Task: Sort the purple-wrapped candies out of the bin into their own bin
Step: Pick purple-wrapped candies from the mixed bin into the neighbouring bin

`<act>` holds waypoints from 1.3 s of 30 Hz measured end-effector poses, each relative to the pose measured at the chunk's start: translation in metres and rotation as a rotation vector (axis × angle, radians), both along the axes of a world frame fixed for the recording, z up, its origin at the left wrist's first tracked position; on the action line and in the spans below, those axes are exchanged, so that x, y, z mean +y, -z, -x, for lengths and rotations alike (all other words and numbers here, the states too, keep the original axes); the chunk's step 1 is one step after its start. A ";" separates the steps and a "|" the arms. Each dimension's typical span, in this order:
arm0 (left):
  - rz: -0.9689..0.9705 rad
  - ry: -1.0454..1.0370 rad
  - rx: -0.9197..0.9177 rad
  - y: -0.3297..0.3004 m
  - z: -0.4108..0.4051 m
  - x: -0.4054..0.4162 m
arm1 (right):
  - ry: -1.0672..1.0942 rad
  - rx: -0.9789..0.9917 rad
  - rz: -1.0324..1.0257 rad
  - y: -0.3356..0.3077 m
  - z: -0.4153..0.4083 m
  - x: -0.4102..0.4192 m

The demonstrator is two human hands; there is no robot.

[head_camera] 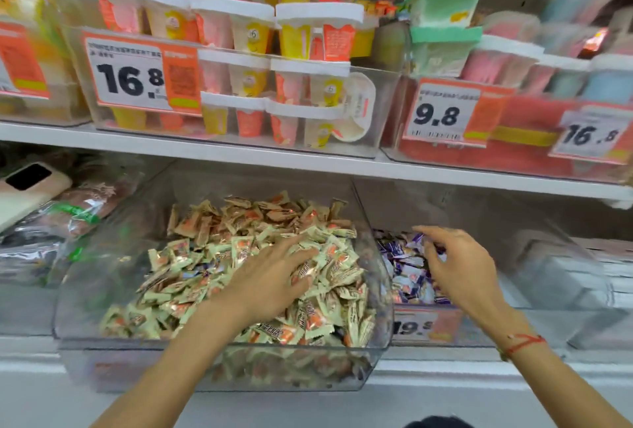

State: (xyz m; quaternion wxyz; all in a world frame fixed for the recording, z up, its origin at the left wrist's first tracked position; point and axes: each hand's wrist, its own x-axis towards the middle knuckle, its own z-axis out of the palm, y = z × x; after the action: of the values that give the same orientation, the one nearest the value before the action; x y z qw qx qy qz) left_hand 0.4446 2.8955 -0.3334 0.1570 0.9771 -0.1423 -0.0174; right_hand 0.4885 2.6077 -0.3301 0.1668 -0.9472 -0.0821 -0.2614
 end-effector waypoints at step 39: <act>0.105 -0.755 -0.630 -0.002 0.090 0.146 | -1.158 1.150 0.447 -0.015 -0.007 0.286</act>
State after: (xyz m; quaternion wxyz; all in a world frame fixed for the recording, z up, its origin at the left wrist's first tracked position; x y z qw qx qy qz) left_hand 0.3547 3.0419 -0.3312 0.1506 0.9090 0.1806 0.3441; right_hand 0.4954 2.8936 -0.3153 0.0989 -0.7520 -0.5064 0.4102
